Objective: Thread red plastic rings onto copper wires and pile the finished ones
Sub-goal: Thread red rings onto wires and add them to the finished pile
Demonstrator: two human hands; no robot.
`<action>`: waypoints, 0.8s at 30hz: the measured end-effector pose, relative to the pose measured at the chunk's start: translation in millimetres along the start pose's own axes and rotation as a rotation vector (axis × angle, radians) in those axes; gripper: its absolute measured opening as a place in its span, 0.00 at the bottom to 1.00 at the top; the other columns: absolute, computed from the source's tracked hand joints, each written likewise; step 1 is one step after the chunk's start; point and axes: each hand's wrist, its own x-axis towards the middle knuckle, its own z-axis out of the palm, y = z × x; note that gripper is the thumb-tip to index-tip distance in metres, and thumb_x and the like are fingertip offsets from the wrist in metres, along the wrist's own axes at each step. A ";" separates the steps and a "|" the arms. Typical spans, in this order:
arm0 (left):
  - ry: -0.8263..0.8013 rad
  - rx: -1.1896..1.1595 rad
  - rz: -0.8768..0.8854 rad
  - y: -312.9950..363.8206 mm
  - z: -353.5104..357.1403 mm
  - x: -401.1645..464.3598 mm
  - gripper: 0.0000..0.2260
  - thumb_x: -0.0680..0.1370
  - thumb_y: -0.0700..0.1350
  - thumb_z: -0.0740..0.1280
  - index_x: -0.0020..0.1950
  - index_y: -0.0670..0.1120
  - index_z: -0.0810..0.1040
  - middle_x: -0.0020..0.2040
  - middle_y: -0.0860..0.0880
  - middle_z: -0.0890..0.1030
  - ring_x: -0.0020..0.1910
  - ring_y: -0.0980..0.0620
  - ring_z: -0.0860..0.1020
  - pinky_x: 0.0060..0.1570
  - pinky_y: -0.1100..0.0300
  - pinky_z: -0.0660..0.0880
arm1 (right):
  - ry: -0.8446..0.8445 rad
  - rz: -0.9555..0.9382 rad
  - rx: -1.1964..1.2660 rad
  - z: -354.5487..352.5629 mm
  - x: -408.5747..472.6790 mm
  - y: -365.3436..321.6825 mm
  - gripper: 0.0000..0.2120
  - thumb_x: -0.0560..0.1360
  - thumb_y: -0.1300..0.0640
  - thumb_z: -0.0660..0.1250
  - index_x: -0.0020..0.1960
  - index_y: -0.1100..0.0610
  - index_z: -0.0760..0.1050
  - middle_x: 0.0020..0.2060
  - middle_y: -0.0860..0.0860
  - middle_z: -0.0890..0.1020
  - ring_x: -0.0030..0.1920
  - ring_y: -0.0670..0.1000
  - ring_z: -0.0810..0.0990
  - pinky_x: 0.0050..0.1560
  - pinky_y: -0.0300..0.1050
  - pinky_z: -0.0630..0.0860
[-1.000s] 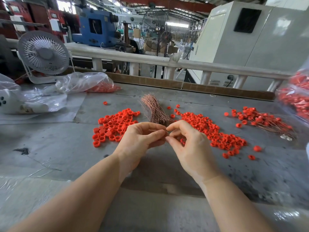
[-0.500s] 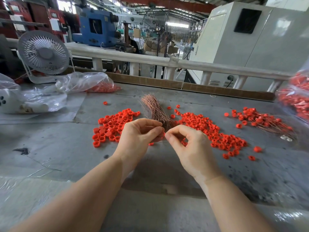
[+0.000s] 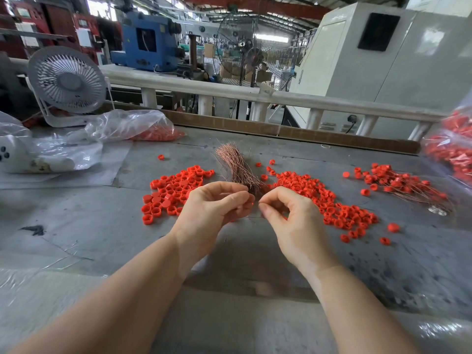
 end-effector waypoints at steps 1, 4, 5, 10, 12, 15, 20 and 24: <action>-0.002 -0.006 -0.007 0.0 0.1 0.0 0.05 0.71 0.31 0.66 0.39 0.39 0.78 0.32 0.44 0.82 0.30 0.53 0.81 0.32 0.67 0.77 | 0.001 0.003 0.006 0.2 0.0 0.2 0.07 0.72 0.62 0.69 0.37 0.53 0.77 0.29 0.45 0.78 0.33 0.45 0.75 0.40 0.45 0.72; 0.006 -0.020 -0.032 -1.0 0.3 0.6 0.05 0.72 0.31 0.65 0.41 0.39 0.79 0.32 0.45 0.82 0.31 0.54 0.81 0.33 0.67 0.77 | -0.001 0.011 0.015 0.6 -0.1 0.4 0.08 0.72 0.61 0.69 0.37 0.52 0.77 0.30 0.44 0.79 0.33 0.44 0.76 0.39 0.44 0.73; 0.003 -0.028 -0.043 -1.0 0.7 0.7 0.05 0.73 0.32 0.65 0.41 0.39 0.79 0.32 0.45 0.83 0.32 0.54 0.81 0.33 0.67 0.77 | 0.000 0.015 0.023 0.8 -0.1 0.5 0.08 0.72 0.61 0.69 0.37 0.51 0.76 0.31 0.43 0.79 0.34 0.44 0.76 0.40 0.44 0.73; -0.058 -0.116 -0.117 2.8 1.8 0.2 0.08 0.73 0.30 0.62 0.44 0.38 0.80 0.35 0.44 0.83 0.34 0.54 0.82 0.36 0.66 0.78 | 0.028 0.032 0.081 1.0 1.5 0.7 0.10 0.73 0.64 0.68 0.37 0.50 0.74 0.29 0.45 0.78 0.34 0.46 0.77 0.41 0.50 0.76; -0.081 -0.119 -0.133 3.5 2.1 -0.3 0.10 0.74 0.28 0.61 0.46 0.38 0.80 0.36 0.44 0.83 0.35 0.54 0.82 0.37 0.67 0.79 | 0.037 0.046 0.132 0.9 2.7 1.0 0.10 0.73 0.64 0.67 0.38 0.52 0.74 0.29 0.47 0.78 0.34 0.48 0.77 0.41 0.53 0.76; -0.086 -0.120 -0.132 2.6 2.2 -0.5 0.11 0.74 0.27 0.60 0.47 0.37 0.79 0.36 0.44 0.83 0.35 0.53 0.82 0.39 0.66 0.79 | 0.044 0.066 0.189 0.9 3.5 1.4 0.10 0.74 0.65 0.66 0.39 0.52 0.74 0.30 0.47 0.78 0.35 0.50 0.78 0.42 0.56 0.77; -0.088 -0.115 -0.119 2.1 1.8 -0.9 0.10 0.73 0.29 0.62 0.46 0.38 0.80 0.36 0.44 0.83 0.35 0.54 0.81 0.41 0.66 0.79 | 0.055 0.086 0.251 -0.4 5.4 1.7 0.13 0.75 0.66 0.65 0.38 0.50 0.74 0.30 0.44 0.78 0.36 0.47 0.78 0.43 0.54 0.78; -0.094 -0.112 -0.126 2.0 1.9 -0.9 0.09 0.73 0.29 0.62 0.47 0.38 0.80 0.37 0.44 0.83 0.35 0.53 0.81 0.41 0.66 0.79 | 0.021 0.050 0.273 0.2 5.6 1.5 0.12 0.75 0.65 0.65 0.38 0.50 0.75 0.31 0.43 0.79 0.35 0.42 0.77 0.39 0.43 0.76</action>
